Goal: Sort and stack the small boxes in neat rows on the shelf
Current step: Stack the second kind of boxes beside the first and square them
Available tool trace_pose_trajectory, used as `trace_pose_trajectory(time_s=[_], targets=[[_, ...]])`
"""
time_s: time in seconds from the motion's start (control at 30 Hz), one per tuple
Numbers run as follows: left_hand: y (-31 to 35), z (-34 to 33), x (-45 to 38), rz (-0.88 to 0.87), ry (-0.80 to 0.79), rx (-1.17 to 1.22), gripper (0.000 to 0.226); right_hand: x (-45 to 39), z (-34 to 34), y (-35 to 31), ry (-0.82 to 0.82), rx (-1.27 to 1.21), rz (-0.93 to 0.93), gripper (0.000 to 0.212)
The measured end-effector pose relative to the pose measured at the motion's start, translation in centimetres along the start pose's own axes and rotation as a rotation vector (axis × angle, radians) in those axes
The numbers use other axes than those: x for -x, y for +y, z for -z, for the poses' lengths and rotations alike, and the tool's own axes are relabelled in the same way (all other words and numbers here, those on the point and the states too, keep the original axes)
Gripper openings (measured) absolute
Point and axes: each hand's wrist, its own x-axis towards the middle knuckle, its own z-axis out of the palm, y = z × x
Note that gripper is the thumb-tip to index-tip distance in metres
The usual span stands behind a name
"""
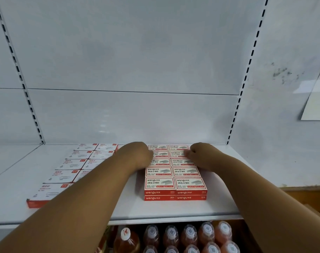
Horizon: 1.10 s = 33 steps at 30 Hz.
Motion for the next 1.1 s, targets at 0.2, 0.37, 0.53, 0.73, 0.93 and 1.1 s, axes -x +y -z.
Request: trace_pose_trajectory(time_s=[0.2, 0.37, 0.53, 0.73, 0.93, 1.1], targets=[[0.0, -0.4, 0.0, 0.003, 0.010, 0.043, 0.038, -0.3, -0.1, 0.2, -0.011, 0.019, 0.022, 0.037], [0.2, 0.1, 0.0, 0.045, 0.008, 0.036, 0.058, -0.6, 0.6, 0.1, -0.002, -0.026, -0.037, 0.048], [0.5, 0.8, -1.0, 0.077, 0.027, 0.016, 0.057, -2.1, 0.9, -0.5, 0.107, 0.097, -0.040, 0.053], [0.7, 0.3, -1.9, 0.064, -0.014, -0.017, 0.046, -3.1, 0.2, -0.7, 0.044, 0.096, -0.039, 0.038], [1.0, 0.0, -1.5, -0.011, 0.202, 0.044, 0.033, -3.3, 0.3, -0.8, 0.101, 0.133, -0.043, 0.042], [2.2, -0.4, -1.9, -0.248, 0.157, 0.149, 0.038, -2.5, 0.4, -2.2, 0.205, 0.174, 0.205, 0.034]])
